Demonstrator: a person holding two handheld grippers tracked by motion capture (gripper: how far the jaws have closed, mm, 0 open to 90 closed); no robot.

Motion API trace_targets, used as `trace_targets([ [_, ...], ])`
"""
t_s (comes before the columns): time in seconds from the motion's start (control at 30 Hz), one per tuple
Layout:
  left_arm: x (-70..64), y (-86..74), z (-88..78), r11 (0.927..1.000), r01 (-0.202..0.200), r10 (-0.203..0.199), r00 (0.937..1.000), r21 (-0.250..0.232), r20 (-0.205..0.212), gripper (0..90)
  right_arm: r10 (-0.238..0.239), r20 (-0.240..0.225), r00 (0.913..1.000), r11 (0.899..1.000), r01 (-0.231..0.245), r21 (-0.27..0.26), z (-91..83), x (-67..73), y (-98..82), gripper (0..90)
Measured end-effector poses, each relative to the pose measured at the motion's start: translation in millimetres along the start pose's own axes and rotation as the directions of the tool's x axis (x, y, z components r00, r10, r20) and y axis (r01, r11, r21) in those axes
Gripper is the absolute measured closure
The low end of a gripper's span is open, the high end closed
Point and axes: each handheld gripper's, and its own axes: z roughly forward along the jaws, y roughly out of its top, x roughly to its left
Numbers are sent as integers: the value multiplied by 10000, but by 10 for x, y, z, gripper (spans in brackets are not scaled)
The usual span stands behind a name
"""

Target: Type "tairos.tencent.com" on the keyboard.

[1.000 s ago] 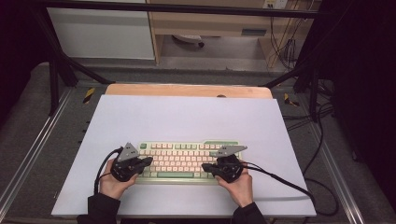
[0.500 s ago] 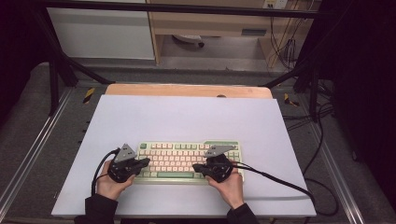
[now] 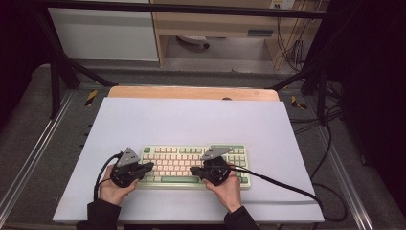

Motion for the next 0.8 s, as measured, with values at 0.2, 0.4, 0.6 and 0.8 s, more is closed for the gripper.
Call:
trace_targets([
  [0.2,2,-2,5,10000,-8,8,10000,19,-8,896,30,57,10000,10000,-30,6,46,-6,17,900],
  [0.4,0,-1,4,10000,-20,20,10000,18,3,896,-95,43,9999,9999,95,46,115,16,49,900],
  [0.6,1,-3,9,10000,-22,22,10000,41,-1,896,-23,-28,10000,9999,23,149,184,26,46,900],
  [0.8,3,-3,6,10000,-25,25,10000,33,-8,896,-123,-70,9999,9996,125,241,247,62,45,900],
])
